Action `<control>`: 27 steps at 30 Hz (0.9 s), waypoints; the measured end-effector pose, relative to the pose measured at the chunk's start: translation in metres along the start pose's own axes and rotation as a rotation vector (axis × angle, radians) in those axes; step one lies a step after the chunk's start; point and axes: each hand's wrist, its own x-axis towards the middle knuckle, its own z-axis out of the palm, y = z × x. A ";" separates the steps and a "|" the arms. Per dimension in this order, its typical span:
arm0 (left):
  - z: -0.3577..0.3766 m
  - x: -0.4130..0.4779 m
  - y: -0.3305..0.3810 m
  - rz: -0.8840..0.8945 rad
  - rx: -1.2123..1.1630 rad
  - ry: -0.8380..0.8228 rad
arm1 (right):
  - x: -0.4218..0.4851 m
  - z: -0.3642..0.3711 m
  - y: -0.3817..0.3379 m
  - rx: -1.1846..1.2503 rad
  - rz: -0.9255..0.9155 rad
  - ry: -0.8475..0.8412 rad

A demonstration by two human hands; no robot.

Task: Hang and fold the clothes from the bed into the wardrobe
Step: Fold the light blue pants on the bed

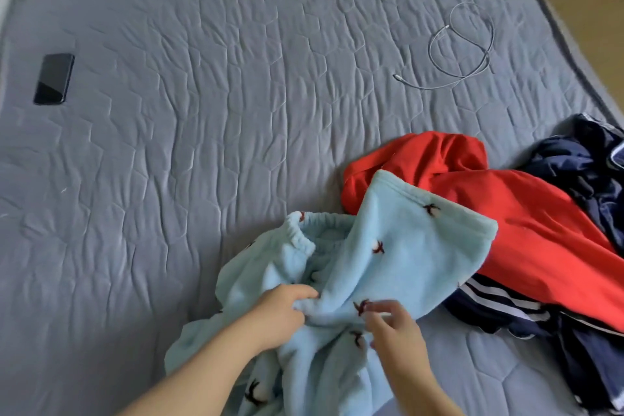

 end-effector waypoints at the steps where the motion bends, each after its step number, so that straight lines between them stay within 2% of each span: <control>1: 0.002 -0.003 -0.004 0.019 0.110 -0.045 | 0.007 -0.008 0.003 0.000 -0.030 0.087; 3: 0.004 -0.013 -0.010 0.061 0.347 -0.219 | 0.020 -0.016 0.001 0.032 -0.070 0.193; 4: 0.004 -0.018 -0.013 0.062 0.401 -0.316 | 0.023 -0.017 0.000 0.031 -0.074 0.172; 6: 0.002 -0.027 -0.018 0.045 0.358 -0.425 | 0.029 -0.008 0.001 -0.089 -0.114 0.020; 7: 0.000 -0.030 -0.018 0.008 0.245 -0.432 | 0.031 -0.002 0.007 -0.189 -0.130 -0.064; 9: -0.006 -0.030 -0.015 -0.082 -0.108 -0.275 | 0.029 0.006 0.022 -0.459 -0.103 -0.202; 10: -0.009 -0.028 -0.015 -0.098 -0.223 -0.103 | 0.025 0.012 0.029 -0.586 -0.074 -0.278; 11: -0.011 -0.024 -0.015 -0.088 -0.225 0.100 | 0.023 0.017 0.037 -0.682 -0.048 -0.354; 12: -0.014 -0.020 -0.016 -0.060 -0.111 0.289 | 0.019 0.021 0.041 -0.768 -0.007 -0.430; 14: -0.017 -0.014 -0.016 0.009 0.208 0.488 | 0.015 0.023 0.043 -0.907 0.040 -0.527; 16: -0.018 -0.007 -0.019 0.092 0.437 0.498 | 0.012 0.021 0.036 -0.981 0.008 -0.428; 17: -0.017 -0.004 -0.018 0.103 0.506 0.495 | 0.012 0.018 0.029 -0.989 -0.040 -0.272; 19: -0.018 0.002 -0.017 0.069 0.576 0.497 | 0.014 0.017 0.013 -0.999 -0.276 0.077; 20: -0.018 0.006 -0.017 0.046 0.580 0.484 | 0.016 0.017 0.006 -0.992 -0.376 0.174; 22: -0.019 0.013 -0.018 -0.005 0.504 0.403 | 0.023 0.017 -0.007 -0.958 -0.444 0.163; 24: -0.016 0.016 -0.020 -0.065 0.339 0.255 | 0.032 0.019 -0.013 -0.994 -0.423 0.013; 27: -0.008 0.016 -0.030 -0.069 0.316 0.079 | 0.040 0.016 0.000 -1.210 -0.402 -0.085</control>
